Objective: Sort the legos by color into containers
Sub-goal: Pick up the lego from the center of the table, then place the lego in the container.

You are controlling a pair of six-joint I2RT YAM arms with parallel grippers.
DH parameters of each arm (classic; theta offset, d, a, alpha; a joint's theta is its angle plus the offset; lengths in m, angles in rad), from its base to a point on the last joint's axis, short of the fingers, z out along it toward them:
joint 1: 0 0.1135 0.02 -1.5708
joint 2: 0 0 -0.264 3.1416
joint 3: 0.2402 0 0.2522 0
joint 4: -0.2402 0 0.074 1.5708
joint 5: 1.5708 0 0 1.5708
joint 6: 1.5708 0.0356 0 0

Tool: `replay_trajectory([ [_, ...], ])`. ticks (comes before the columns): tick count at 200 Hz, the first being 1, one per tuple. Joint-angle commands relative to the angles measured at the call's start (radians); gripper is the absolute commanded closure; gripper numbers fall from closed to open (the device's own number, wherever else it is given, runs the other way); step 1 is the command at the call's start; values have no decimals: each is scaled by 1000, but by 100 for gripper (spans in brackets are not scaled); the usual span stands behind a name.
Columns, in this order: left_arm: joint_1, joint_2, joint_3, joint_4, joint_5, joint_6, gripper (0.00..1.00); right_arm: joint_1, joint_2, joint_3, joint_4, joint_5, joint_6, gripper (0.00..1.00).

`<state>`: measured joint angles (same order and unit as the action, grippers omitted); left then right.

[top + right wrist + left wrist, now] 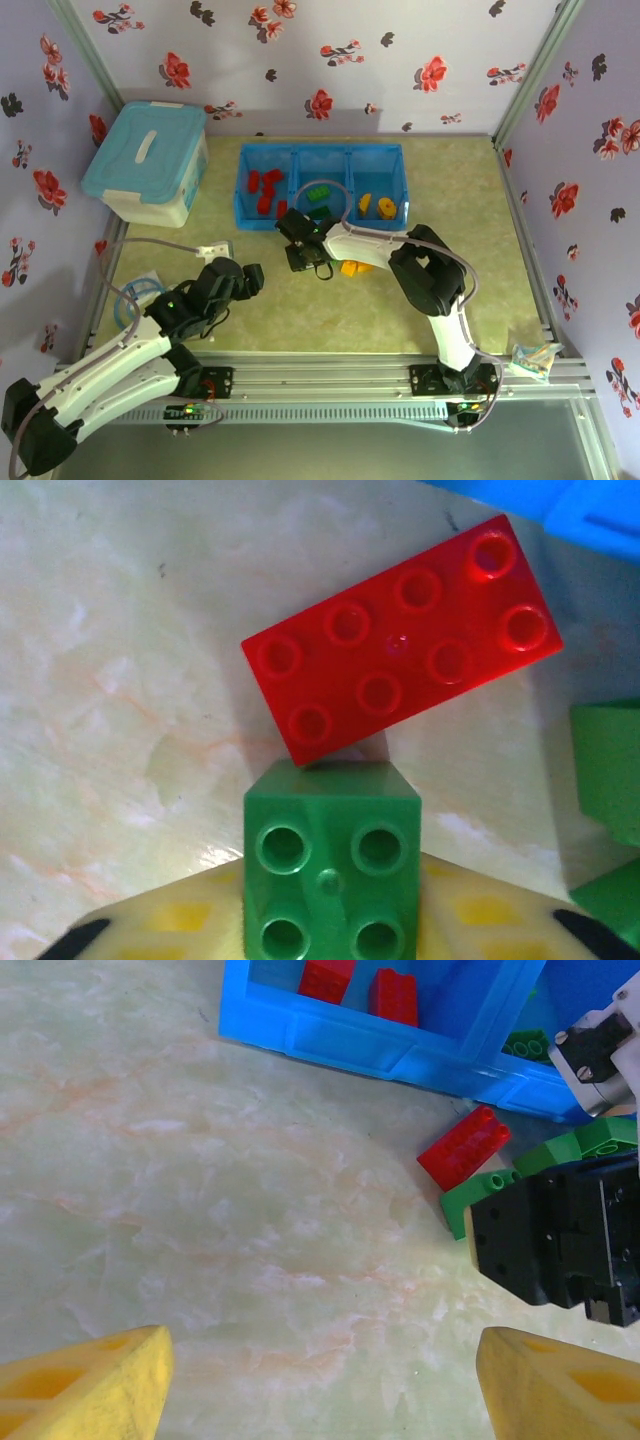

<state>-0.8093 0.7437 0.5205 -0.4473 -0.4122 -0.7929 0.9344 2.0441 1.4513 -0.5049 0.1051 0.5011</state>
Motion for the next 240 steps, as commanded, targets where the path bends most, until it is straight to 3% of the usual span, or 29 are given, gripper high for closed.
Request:
replay_trajectory([
  [1,-8,-10,-12,-27,-36,-19,21,40,-42,9,-43,89,-19,74],
  [78,-22,-9,1,-63,-36,-17,21,43,-197,47,-127,223,-90,72],
  [143,-83,-8,1,-60,-44,-37,22,-116,-140,193,-189,138,-162,72],
  [188,-123,27,20,-46,-51,-43,22,-202,7,412,-272,120,-199,71],
  [195,-130,35,27,-42,-51,-40,22,-217,32,443,-279,114,-194,66],
  [208,-142,54,38,-35,-51,-33,22,-239,67,497,-302,126,-168,39],
  [216,-149,66,45,-32,-51,-28,22,-237,64,512,-313,123,-164,29],
  [240,-165,94,52,-11,-51,-13,22,-203,-33,372,-177,130,-168,17],
])
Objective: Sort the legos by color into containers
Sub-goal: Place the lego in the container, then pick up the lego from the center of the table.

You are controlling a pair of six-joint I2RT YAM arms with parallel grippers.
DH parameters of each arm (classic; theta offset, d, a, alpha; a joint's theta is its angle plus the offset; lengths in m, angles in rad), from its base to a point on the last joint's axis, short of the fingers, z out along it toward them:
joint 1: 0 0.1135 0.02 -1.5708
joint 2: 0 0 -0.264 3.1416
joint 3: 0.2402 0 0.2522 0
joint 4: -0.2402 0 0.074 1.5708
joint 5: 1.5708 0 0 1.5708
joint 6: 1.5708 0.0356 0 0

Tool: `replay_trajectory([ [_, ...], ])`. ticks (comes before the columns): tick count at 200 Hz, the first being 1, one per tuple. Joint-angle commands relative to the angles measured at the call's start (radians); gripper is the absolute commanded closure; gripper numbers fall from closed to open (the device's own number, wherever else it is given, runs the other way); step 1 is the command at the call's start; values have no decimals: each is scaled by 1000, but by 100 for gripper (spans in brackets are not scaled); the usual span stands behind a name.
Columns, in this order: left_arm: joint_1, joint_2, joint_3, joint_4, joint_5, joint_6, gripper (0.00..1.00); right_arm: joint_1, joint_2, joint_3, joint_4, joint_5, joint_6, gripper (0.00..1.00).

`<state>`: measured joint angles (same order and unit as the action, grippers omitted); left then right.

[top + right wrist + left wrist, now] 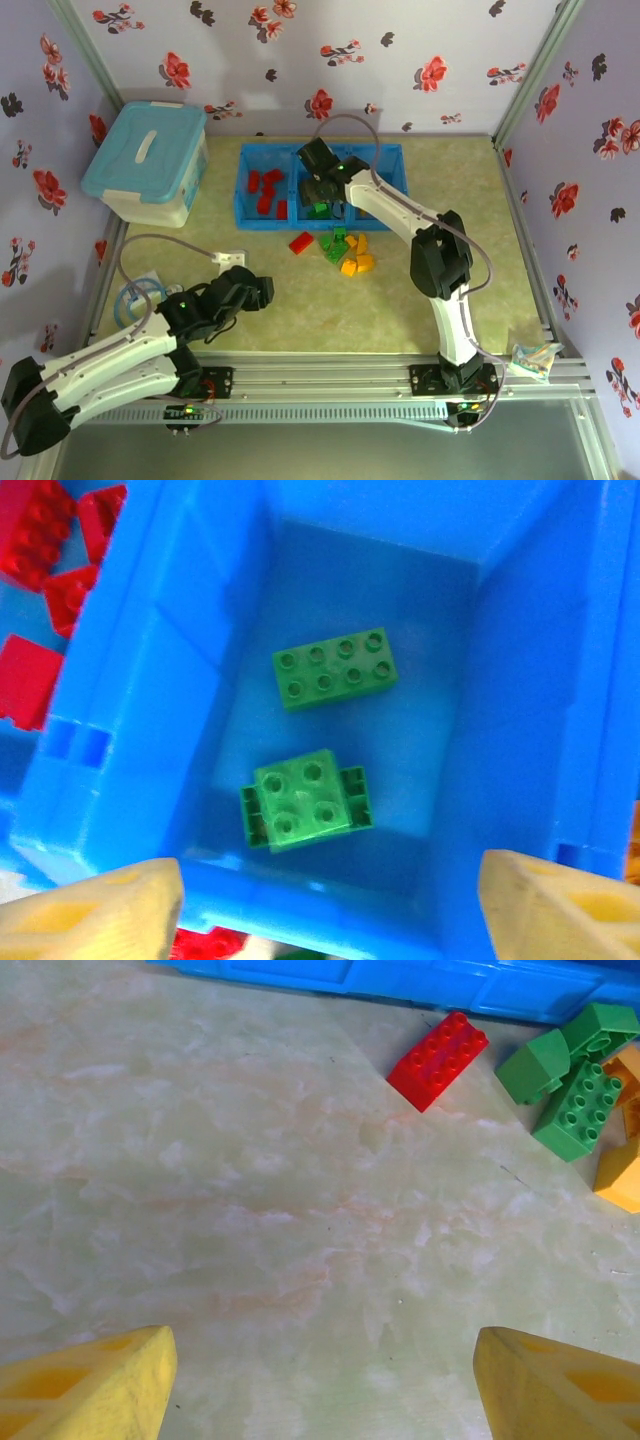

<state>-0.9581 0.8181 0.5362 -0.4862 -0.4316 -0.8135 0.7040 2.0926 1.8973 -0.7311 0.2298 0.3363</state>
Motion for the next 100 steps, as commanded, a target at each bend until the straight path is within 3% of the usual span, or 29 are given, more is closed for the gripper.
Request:
replay_trajectory([
  [1,-17,20,36,28,-32,8,22,28,-86,-80,54,5,-3,17],
  [73,-14,174,84,120,-19,100,20,35,-350,-493,231,-30,86,17],
  [100,28,294,127,189,105,144,19,35,-471,-645,287,-17,117,17],
])
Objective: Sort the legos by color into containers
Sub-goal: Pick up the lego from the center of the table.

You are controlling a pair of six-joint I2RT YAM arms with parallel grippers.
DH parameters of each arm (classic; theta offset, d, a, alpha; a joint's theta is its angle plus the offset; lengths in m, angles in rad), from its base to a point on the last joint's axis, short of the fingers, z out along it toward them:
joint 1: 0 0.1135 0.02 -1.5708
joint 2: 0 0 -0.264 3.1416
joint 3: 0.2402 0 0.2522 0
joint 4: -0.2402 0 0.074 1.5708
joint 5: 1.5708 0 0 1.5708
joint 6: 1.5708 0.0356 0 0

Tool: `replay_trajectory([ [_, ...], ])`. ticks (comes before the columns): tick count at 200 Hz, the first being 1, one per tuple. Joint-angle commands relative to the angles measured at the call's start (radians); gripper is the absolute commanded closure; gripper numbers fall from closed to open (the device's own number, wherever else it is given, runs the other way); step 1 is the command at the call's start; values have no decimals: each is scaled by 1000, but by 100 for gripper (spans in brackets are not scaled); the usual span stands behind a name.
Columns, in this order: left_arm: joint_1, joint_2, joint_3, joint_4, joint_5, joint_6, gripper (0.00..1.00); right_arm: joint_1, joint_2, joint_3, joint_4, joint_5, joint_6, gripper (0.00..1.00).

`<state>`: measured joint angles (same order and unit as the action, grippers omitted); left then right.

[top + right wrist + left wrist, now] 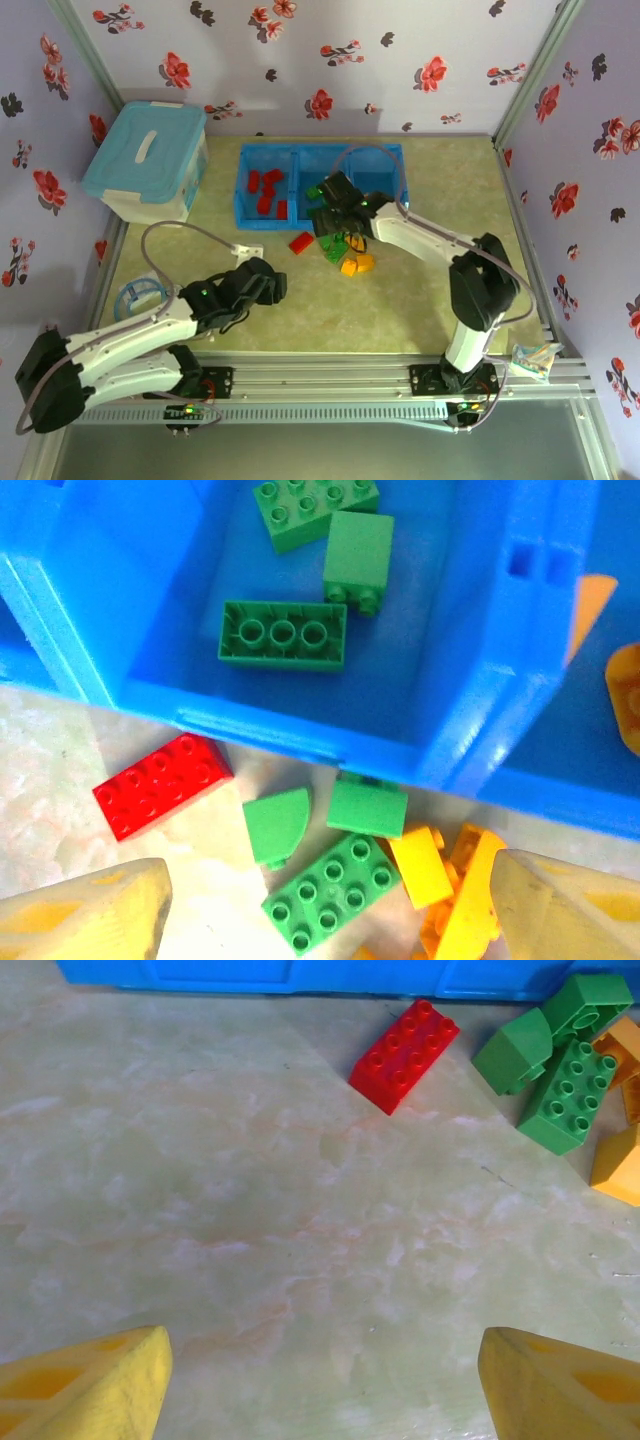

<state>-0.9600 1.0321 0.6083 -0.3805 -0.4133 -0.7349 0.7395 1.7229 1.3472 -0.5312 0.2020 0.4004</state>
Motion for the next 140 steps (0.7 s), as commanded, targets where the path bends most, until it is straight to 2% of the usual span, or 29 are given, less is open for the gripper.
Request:
replay_trajectory([
  [1,32,85,57,85,92,65,19,0,-106,-100,87,12,53,17],
  [82,178,425,269,110,282,177,19,-3,-396,-404,142,54,125,16],
  [140,234,611,406,98,312,236,22,-11,-533,-526,136,79,147,15],
])
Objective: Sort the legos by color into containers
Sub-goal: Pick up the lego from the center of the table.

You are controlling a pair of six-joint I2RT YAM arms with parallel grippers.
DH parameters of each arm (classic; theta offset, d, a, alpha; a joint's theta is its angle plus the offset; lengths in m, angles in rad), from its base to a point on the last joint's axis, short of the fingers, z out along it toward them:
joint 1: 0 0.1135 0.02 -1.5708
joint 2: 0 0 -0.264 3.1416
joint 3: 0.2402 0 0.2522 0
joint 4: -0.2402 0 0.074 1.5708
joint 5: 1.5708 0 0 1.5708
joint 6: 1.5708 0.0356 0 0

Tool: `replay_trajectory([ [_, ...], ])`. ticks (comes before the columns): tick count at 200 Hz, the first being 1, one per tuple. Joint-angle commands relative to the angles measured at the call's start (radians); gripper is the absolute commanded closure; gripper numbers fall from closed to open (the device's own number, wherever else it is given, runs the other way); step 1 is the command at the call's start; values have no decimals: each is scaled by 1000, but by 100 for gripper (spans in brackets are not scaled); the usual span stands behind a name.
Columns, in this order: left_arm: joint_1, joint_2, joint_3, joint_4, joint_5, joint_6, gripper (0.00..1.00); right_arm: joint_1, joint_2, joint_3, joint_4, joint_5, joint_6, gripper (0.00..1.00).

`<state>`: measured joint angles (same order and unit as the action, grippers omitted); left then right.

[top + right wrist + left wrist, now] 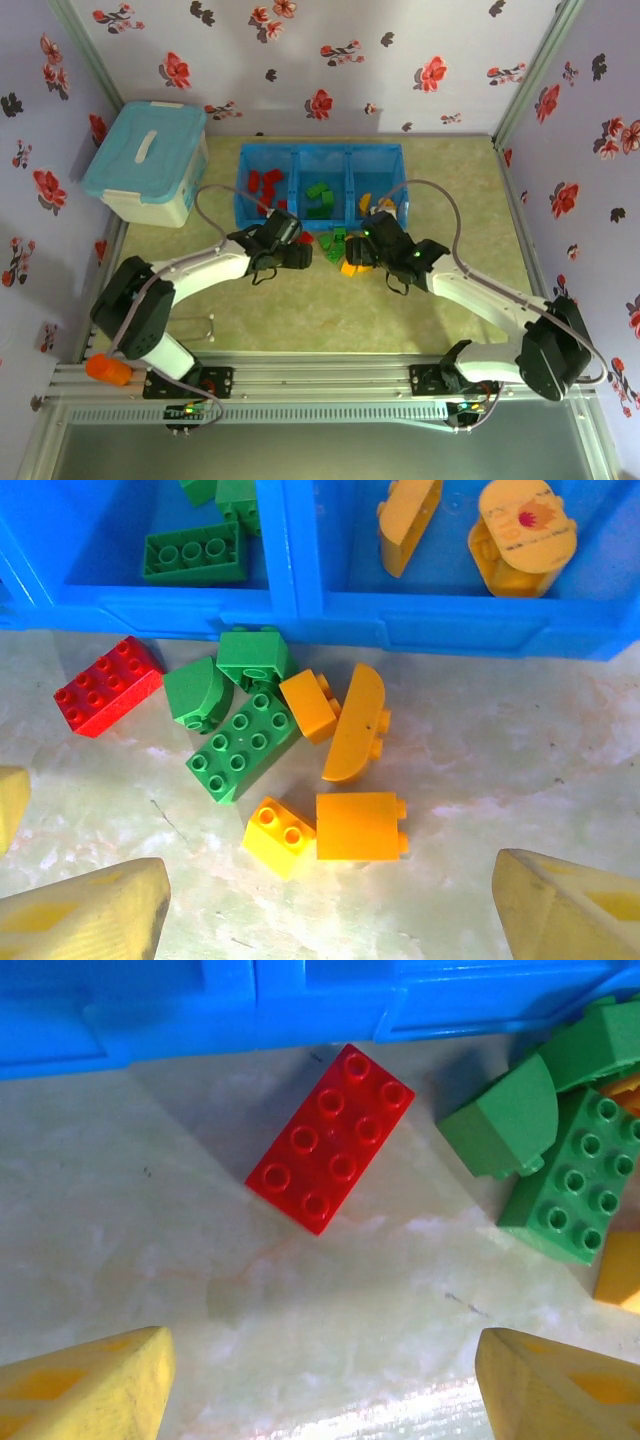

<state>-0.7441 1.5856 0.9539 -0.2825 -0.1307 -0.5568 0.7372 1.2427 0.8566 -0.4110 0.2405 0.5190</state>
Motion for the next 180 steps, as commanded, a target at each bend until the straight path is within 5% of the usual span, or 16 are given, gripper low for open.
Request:
replay_trajectory([
  [1,17,61,63,-1,29,60,22,-9,-55,-37,16,40,29,15],
  [115,54,303,289,-97,29,153,28,-24,-175,-154,27,44,59,15],
  [180,31,325,282,-108,29,146,44,-32,-216,-184,36,46,76,15],
])
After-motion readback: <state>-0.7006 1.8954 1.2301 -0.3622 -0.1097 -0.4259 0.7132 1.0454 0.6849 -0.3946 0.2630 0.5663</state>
